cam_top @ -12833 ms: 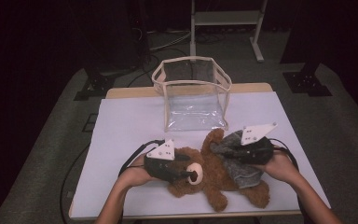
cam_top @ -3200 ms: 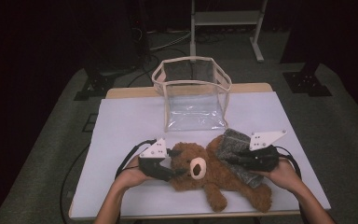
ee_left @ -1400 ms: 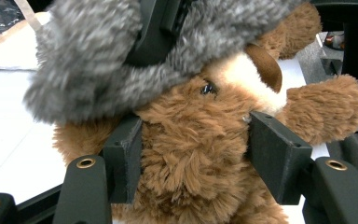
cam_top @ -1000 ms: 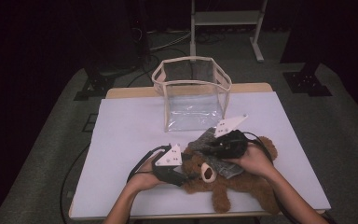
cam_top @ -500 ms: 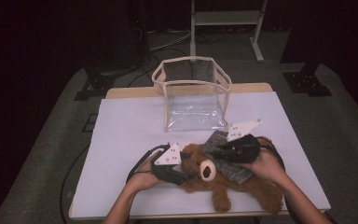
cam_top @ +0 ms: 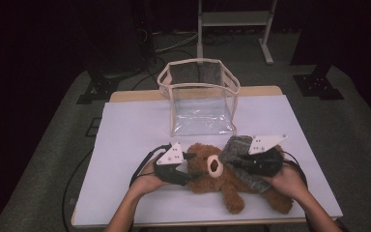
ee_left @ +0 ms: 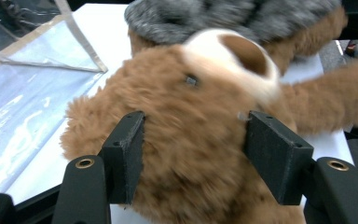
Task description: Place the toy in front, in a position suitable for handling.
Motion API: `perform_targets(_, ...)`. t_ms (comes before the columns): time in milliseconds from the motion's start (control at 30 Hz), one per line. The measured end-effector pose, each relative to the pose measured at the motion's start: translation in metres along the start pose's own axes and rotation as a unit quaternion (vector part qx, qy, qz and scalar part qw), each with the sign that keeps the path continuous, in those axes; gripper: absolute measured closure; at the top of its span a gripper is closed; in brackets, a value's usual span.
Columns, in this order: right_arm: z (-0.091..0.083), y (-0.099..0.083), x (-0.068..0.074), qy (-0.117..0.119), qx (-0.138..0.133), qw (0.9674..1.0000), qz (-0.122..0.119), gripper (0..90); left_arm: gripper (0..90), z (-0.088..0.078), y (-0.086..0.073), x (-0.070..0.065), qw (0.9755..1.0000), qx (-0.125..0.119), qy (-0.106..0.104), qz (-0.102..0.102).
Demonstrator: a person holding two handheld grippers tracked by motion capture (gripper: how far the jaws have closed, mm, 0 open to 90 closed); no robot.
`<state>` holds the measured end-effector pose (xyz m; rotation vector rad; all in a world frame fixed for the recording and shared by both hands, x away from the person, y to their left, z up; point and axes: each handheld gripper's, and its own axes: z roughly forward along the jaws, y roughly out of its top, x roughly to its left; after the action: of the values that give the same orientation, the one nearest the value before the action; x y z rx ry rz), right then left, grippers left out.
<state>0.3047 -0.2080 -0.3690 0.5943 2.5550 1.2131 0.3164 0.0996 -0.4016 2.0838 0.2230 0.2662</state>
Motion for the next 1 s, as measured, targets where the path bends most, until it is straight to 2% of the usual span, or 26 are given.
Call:
perform_targets(67,0.005,0.003,-0.012,-0.01,-0.001,0.9999,0.006,78.8,38.0,-0.001,-0.001,0.001,1.0,-0.002,-0.002,-0.001)
perform_targets(133,0.01,0.006,-0.022,-0.015,-0.003,0.9997,0.018,78.8,38.2,0.002,-0.002,0.001,1.0,0.003,0.006,0.0)
perform_targets(200,0.012,0.009,-0.027,-0.011,-0.003,0.9997,0.021,78.7,38.6,0.005,-0.003,0.002,0.9999,0.005,0.009,-0.002)
perform_targets(267,0.009,0.015,-0.022,-0.012,-0.012,0.9998,0.012,78.8,40.2,0.009,-0.003,0.003,0.9999,0.003,0.012,-0.003)
perform_targets(367,0.005,0.024,-0.007,0.004,-0.032,0.9995,-0.005,78.7,41.1,0.012,0.0,0.004,0.9997,0.001,0.025,-0.008)
perform_targets(467,0.012,0.031,0.014,0.012,-0.023,0.9989,-0.04,78.7,41.1,0.014,0.001,0.004,0.9993,0.002,0.036,-0.009)
perform_targets(500,0.013,0.03,0.017,0.012,-0.019,0.9988,-0.043,78.6,41.1,0.014,0.0,0.004,0.9993,0.002,0.037,-0.009)
perform_targets(600,0.014,0.022,0.015,0.014,-0.01,0.9991,-0.038,78.7,41.2,0.012,-0.001,0.004,0.9992,-0.002,0.039,-0.013)
perform_targets(700,0.011,0.007,0.008,0.002,0.013,0.9993,-0.035,78.9,41.8,0.01,0.0,0.006,0.9992,-0.005,0.036,-0.015)
perform_targets(767,0.006,0.0,0.006,0.008,0.008,0.9998,-0.016,79.0,42.1,0.01,0.0,0.006,0.9993,-0.005,0.035,-0.014)
perform_targets(800,0.004,-0.001,0.007,0.008,0.005,0.9998,-0.017,78.9,42.1,0.011,0.0,0.006,0.9992,-0.005,0.036,-0.014)
perform_targets(900,0.0,0.008,0.018,0.011,-0.008,0.9993,-0.035,78.8,42.1,0.014,-0.001,0.006,0.9991,-0.002,0.04,-0.017)
perform_targets(1000,0.005,0.021,0.029,0.021,-0.021,0.9978,-0.059,78.7,42.1,0.015,-0.001,0.006,0.999,-0.003,0.041,-0.02)
